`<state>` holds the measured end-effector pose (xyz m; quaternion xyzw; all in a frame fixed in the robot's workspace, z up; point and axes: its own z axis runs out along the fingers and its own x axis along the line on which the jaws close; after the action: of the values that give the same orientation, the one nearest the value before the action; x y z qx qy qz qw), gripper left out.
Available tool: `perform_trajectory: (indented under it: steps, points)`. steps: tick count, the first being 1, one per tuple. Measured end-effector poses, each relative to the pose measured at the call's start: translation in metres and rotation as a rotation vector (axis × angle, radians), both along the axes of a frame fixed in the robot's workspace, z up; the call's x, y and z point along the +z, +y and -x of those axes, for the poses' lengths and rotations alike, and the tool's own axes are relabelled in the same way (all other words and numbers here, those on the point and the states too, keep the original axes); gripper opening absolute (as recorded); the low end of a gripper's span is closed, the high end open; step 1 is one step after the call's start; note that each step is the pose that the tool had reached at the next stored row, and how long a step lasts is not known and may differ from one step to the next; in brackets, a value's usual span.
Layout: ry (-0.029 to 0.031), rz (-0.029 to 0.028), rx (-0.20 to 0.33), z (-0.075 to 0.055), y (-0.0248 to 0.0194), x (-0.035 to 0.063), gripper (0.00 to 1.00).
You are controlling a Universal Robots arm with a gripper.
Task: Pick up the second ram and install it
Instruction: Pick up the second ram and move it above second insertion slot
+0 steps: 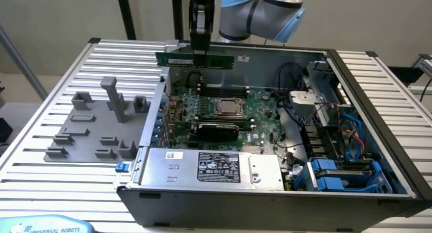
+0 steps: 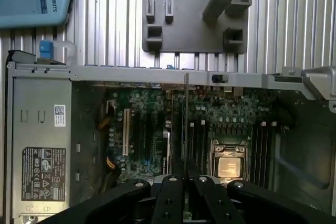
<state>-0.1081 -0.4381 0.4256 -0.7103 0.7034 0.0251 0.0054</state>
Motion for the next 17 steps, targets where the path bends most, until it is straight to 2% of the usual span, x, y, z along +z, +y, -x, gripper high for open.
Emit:
perform_trajectory:
  steps: [8,13,17]
  points:
    - [0.0,0.0006,0.0,-0.031,0.0231,-0.013,0.14]
    - [0.0001,0.0008,0.0,-0.041,0.0369,-0.0218,0.14]
    - [0.0001,0.0008,0.0,-0.046,0.0463,-0.029,0.14]
